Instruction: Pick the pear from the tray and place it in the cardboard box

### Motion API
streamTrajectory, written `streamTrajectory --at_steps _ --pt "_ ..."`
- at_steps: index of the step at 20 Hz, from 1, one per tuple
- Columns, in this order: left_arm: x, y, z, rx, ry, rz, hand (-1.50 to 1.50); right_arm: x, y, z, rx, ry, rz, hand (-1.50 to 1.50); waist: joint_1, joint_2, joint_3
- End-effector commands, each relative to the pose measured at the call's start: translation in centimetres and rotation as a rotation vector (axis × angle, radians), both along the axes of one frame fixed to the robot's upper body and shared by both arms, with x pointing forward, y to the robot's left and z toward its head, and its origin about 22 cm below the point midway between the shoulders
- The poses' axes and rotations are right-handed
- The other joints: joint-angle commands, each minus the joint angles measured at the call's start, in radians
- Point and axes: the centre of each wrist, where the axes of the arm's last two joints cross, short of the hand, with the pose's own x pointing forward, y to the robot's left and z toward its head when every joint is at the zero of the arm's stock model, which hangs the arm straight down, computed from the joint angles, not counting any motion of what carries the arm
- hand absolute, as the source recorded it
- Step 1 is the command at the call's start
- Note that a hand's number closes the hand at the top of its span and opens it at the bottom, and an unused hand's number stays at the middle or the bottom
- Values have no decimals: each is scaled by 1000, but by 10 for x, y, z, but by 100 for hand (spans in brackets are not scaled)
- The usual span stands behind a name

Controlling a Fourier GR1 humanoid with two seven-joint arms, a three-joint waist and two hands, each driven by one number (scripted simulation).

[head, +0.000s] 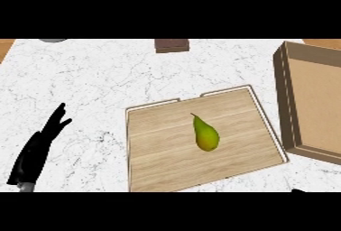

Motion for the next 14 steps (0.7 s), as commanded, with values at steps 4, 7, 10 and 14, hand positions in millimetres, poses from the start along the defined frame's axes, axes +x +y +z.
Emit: streamTrajectory --at_steps 4,7,10,14 --pt "24 -20 1 -11 -30 -61 0 -46 60 37 -120 150 -63 -150 49 11 -3" --pt "30 -19 3 -12 -32 -83 0 -62 78 60 -162 233 -93 -150 63 10 -2" --pt "38 -24 -7 -1 -36 -78 0 -72 94 86 -209 309 -121 -150 63 15 -4" --pt "34 -27 -4 -6 -35 -120 0 -64 113 96 -253 363 -240 -150 105 14 -1"
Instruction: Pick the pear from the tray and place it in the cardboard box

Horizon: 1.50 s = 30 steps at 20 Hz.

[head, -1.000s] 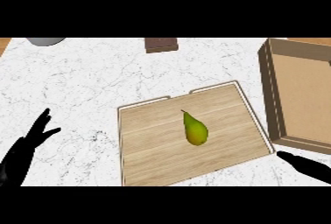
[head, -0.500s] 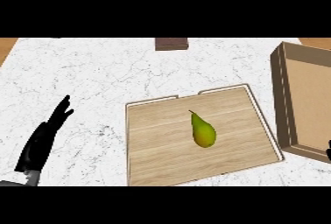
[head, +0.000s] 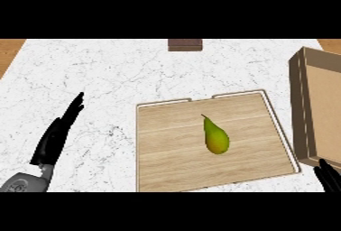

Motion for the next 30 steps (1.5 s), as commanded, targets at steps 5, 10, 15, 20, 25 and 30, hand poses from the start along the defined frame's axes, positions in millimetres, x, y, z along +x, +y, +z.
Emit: streamTrajectory --at_steps 5,10,15,20,25,30 --pt "16 -14 -4 6 -4 -29 0 5 35 35 -161 101 -138 -150 20 1 1" --pt "13 -14 -11 -5 1 -28 0 27 68 37 -138 172 -156 -150 24 -5 5" --pt "22 -8 -6 5 -4 -20 0 81 99 24 -140 246 -108 -150 24 -4 7" --pt "12 -13 -7 1 -18 -3 0 85 101 17 -190 229 -122 -150 19 -6 7" --pt "10 -21 -19 -1 6 -16 0 79 121 -5 -207 124 -96 -150 16 -6 7" --pt "11 -16 2 -13 8 -22 0 114 130 0 -220 213 -101 -150 23 -6 7"
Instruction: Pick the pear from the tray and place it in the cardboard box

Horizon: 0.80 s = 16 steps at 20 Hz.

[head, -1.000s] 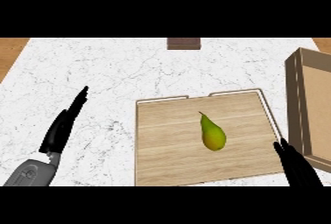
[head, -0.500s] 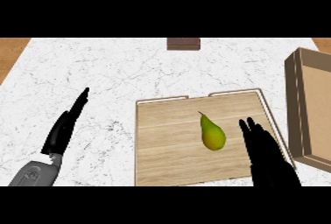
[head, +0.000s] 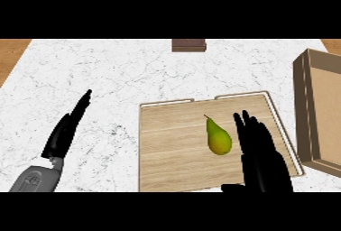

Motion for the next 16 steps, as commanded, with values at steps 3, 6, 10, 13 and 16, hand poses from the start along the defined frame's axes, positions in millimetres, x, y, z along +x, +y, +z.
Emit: streamTrajectory --at_steps 3,6,10,13,16 --pt "-1 -2 -5 2 1 8 0 17 14 -3 -6 66 8 -150 0 0 0" --pt "10 3 10 4 6 -1 0 32 8 -19 -19 74 -6 -150 0 0 0" --pt "9 9 9 -8 0 -8 0 30 0 -42 -40 62 -20 -150 -1 0 0" --pt "1 6 -6 9 6 -12 0 48 1 -28 -43 48 -16 -150 0 0 0" --pt "3 3 -9 2 -10 -4 0 35 21 -38 -26 74 -1 -150 -1 0 0"
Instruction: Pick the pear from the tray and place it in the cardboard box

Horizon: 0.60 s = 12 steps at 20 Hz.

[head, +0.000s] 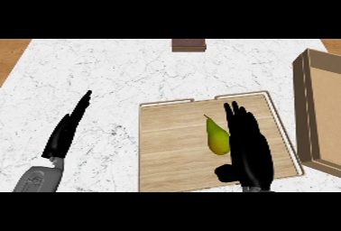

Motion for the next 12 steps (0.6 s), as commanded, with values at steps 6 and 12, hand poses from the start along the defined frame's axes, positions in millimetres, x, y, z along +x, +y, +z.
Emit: streamTrajectory --at_steps 6,12 --pt "0 -9 0 -8 -3 -5 0 23 -4 -24 30 37 32 -150 2 0 0" --pt "23 -10 16 -14 3 -5 0 26 23 -20 38 32 22 -150 0 0 0"
